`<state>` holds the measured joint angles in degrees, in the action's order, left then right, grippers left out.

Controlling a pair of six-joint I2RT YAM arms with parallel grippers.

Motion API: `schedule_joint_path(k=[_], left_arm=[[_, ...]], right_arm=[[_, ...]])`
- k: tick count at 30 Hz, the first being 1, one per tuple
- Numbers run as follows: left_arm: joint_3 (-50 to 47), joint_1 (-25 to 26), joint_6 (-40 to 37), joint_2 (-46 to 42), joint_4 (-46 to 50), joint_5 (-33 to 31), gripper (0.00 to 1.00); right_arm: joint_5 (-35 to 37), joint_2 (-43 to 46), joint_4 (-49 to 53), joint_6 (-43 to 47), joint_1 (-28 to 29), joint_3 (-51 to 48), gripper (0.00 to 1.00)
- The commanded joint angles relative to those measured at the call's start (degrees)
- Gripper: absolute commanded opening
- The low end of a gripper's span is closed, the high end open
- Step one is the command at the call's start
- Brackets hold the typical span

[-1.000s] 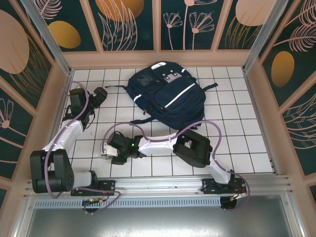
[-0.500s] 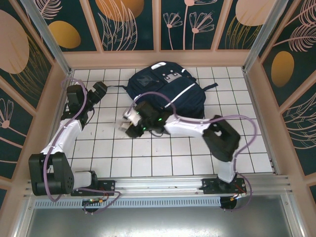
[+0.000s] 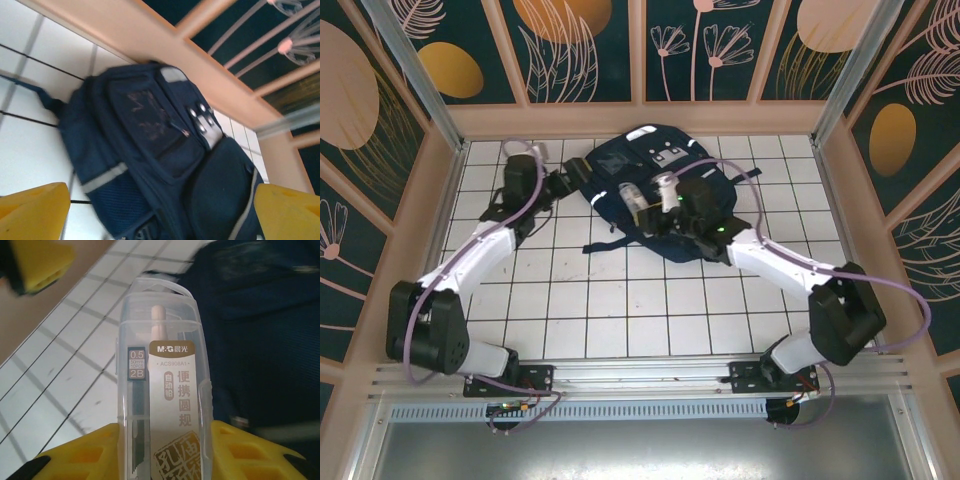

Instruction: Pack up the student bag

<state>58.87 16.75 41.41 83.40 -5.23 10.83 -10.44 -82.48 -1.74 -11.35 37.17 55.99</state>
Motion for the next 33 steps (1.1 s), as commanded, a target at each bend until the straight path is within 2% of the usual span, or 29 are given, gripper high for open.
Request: schedule_joint_path(k=[1, 9, 11, 15, 18, 23, 29, 31, 33], left_arm=[[6.3, 6.8, -7.7, 4.9, 5.1, -4.9, 0.92], [20.8, 23.0, -21.6, 19.5, 14.0, -15.6, 0.86], [24.5, 26.1, -24.9, 22.9, 16.2, -18.3, 0.86], [31.1, 29.9, -29.0, 28.9, 19.3, -19.4, 0.86], [35.9, 31.7, -32.5, 33.0, 22.5, -21.3, 0.87], [42.4, 32.4, -34.5, 39.0, 27.2, -22.2, 0.87], [44.6, 32.4, -35.9, 42.3, 28.8, -23.3, 0.89], [45.6, 32.4, -36.7, 43.7, 29.5, -24.2, 0.89], [46.9, 32.4, -36.8, 45.3, 30.5, -26.1, 0.89]], right_arm=[[6.4, 6.1, 2.3, -7.2, -5.4, -3.7, 0.32], [7.4, 18.6, 9.0, -12.4, -24.9, -12.0, 0.33], [6.8, 21.6, 9.7, -12.7, -29.1, -13.6, 0.33], [4.5, 26.5, 10.3, -12.9, -35.8, -15.9, 0.34], [2.4, 28.1, 10.0, -13.3, -38.7, -16.9, 0.34], [-0.1, 26.9, 8.4, -13.8, -39.7, -18.6, 0.34], [0.2, 24.2, 6.4, -15.2, -40.7, -20.3, 0.34], [1.7, 22.6, 6.1, -15.8, -40.8, -20.3, 0.37], [3.4, 20.5, 6.1, -16.6, -40.8, -20.2, 0.45]])
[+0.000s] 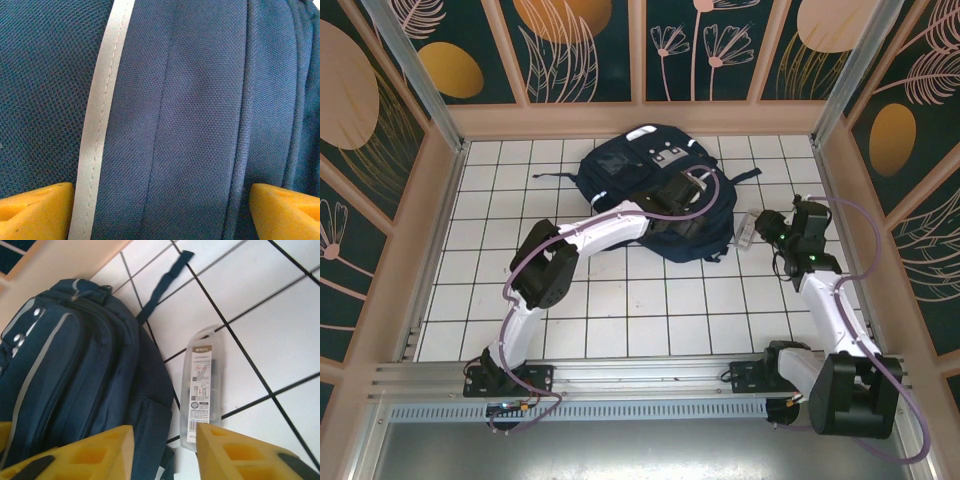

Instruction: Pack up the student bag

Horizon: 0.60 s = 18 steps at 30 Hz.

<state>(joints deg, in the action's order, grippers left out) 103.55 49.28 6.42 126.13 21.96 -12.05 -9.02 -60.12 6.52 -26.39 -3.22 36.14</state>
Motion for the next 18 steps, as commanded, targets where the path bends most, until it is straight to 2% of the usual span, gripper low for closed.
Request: schedule_joint_path(k=[1, 5, 8, 14, 18], left_arm=[[2.7, -0.1, -1.8, 3.1, 3.7, -4.3, 0.86], [3.1, -0.2, -1.1, 3.0, 4.1, -4.6, 0.46], [2.9, -0.2, 0.0, 1.1, 4.2, -2.5, 0.27], [2.5, -0.2, 2.1, -3.8, 3.7, 1.8, 0.04], [2.9, -0.8, 3.2, -5.6, 3.7, 4.0, 0.0]], right_arm=[[2.3, -3.3, -2.3, -2.0, -0.4, -0.3, 0.47], [0.8, -8.8, -4.4, -3.1, -0.3, -0.2, 0.57], [1.1, -12.6, -6.1, -3.7, 0.0, 0.4, 0.63], [5.0, -20.9, -6.4, -2.7, 2.7, 4.5, 0.67], [8.9, -26.5, -5.2, -1.4, 4.7, 8.1, 0.68]])
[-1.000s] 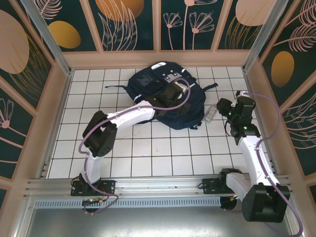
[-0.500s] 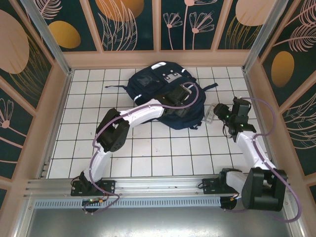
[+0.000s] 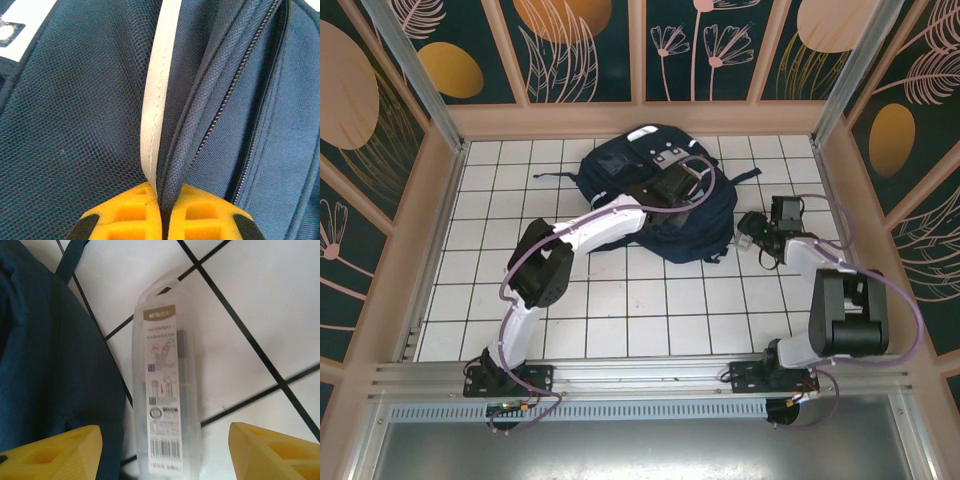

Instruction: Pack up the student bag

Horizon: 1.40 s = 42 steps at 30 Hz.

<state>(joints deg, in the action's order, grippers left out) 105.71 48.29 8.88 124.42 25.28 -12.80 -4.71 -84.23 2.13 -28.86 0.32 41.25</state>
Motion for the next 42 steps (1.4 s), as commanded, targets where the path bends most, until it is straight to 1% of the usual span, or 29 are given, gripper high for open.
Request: schedule_joint_path(k=[1, 5, 10, 13, 14, 18, 20, 23, 26, 30, 33, 39, 41, 42], left_arm=[[0.8, -0.2, 1.2, -4.3, 0.3, 5.9, 0.0], [0.1, -1.9, 3.6, -6.2, -0.2, 10.3, 0.0], [-2.8, -4.4, 7.1, -9.5, -3.2, 15.9, 0.0], [-5.1, -5.5, 8.9, -11.7, -5.9, 18.7, 0.0], [-5.6, -5.7, 9.2, -12.2, -6.4, 19.1, 0.0], [-7.0, -6.4, 10.5, -13.6, -8.1, 20.2, 0.0], [-7.9, -7.1, 11.6, -13.9, -9.4, 21.7, 0.0], [-8.7, -8.1, 13.7, -14.0, -11.5, 24.9, 0.0], [-8.9, -8.6, 15.1, -13.9, -13.4, 27.7, 0.0], [-8.3, -8.6, 15.8, -13.5, -15.0, 29.4, 0.0], [-8.1, -8.7, 16.1, -13.2, -15.3, 29.6, 0.0], [-9.8, -9.7, 16.6, -14.6, -15.3, 27.4, 0.0], [-11.3, -10.7, 17.6, -15.2, -16.2, 28.3, 0.0], [-12.2, -11.3, 18.4, -15.6, -17.1, 29.3, 0.0]], right_arm=[[5.3, -3.6, -0.6, 1.2, 1.6, 3.8, 0.68], [8.9, -7.8, -0.3, 1.7, 2.6, 6.1, 0.67], [8.3, -13.4, -0.2, 2.2, 3.2, 8.7, 0.62], [8.6, -15.4, 0.0, 2.4, 3.5, 9.5, 0.59], [8.8, -15.6, 0.1, 2.4, 3.5, 9.6, 0.56], [8.4, -13.3, -0.1, 2.5, 3.5, 8.8, 0.37], [8.4, -11.0, 0.9, 2.9, 3.4, 8.7, 0.33], [8.4, -6.2, 3.4, 3.7, 3.2, 8.6, 0.33], [6.5, -0.3, 5.9, 4.7, 3.1, 8.6, 0.33], [5.9, 5.0, 6.9, 5.5, 3.1, 7.7, 0.35], [6.7, 3.0, 7.5, 6.3, 2.8, 8.0, 0.41], [5.9, -5.0, 5.1, 6.4, 2.8, 9.4, 0.47], [5.8, -7.9, 4.9, 6.8, 2.8, 10.6, 0.51], [4.3, -9.5, 5.0, 6.9, 2.8, 11.3, 0.53]])
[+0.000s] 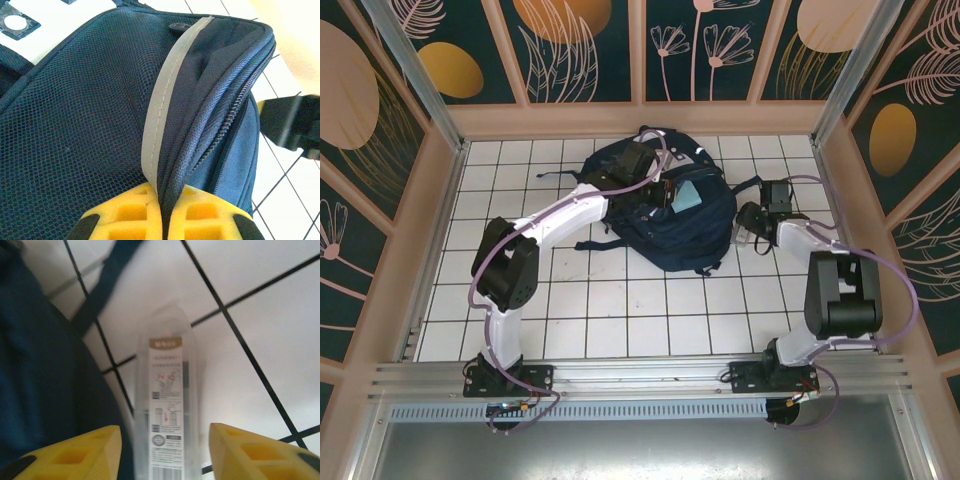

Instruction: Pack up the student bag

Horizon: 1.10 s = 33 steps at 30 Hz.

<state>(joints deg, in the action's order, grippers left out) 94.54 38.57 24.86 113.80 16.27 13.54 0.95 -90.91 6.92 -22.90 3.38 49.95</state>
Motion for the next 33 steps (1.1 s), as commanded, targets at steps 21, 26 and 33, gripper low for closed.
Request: schedule_joint_path(k=[21, 26, 33], left_arm=[[-5.5, -4.5, 8.3, -8.6, -14.0, 12.6, 0.0], [-6.4, -4.5, 10.2, -8.9, -15.8, 15.4, 0.0], [-7.4, -4.6, 10.4, -8.3, -16.7, 14.0, 0.0]], right_arm=[[8.1, -14.6, 3.4, -0.1, 2.8, 6.4, 0.55], [7.6, -14.0, 3.9, 0.0, 2.8, 7.0, 0.4], [6.0, -4.9, 5.7, 0.9, 2.2, 7.5, 0.31]])
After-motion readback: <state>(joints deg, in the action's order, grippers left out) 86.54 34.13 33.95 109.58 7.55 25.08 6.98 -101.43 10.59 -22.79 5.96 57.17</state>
